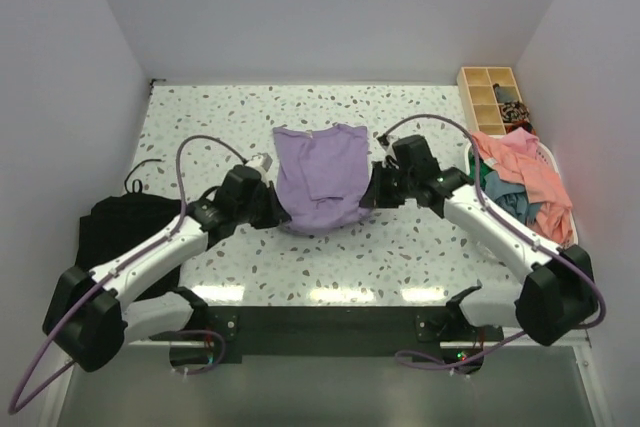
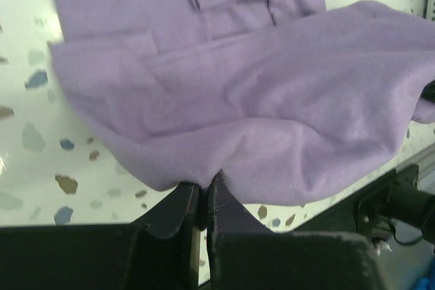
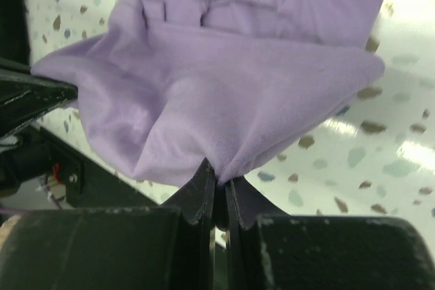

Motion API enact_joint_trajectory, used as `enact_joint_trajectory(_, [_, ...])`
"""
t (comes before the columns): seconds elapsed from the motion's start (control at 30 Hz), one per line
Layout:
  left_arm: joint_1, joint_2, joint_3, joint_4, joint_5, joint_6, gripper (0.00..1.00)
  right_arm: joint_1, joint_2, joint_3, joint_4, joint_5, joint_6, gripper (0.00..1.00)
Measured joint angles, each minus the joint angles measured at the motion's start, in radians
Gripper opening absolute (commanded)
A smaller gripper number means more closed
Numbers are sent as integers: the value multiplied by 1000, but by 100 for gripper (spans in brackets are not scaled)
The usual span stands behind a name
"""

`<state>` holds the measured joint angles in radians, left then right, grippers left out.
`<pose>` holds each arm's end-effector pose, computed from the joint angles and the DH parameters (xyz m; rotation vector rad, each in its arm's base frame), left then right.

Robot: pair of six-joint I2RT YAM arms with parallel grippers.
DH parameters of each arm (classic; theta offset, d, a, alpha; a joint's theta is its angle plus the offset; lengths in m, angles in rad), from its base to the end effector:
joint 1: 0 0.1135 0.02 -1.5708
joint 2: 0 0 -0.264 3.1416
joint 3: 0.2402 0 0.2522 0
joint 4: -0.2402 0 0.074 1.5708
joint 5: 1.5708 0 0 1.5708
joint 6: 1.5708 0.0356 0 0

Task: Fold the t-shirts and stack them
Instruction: Fold the long partially folded tshirt into a neat square

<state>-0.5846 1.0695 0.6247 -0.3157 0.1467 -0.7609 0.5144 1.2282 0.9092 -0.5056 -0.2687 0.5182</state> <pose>0.1799 -0.1253 0.2185 -0.1402 2.4730 -0.8039 0.2185 0.1343 0.2628 -0.1280 2.5095 0.7798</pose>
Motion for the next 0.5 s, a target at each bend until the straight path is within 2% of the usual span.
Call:
enact_joint_trajectory(0.1, [9,117,118,-8,-56,51,0,-17,122,111,5,44,-40,6])
enact_joint_trajectory(0.13, [43,228,212,5,-77,97,0,-50,234,201,13,58,-69,7])
enact_joint_trajectory(0.33, [184,411,335,39,-65,167,0,-132,443,389,19,41,-98,8])
enact_joint_trajectory(0.5, [259,628,546,75,-38,224,0,-194,661,575,34,-6,-109,7])
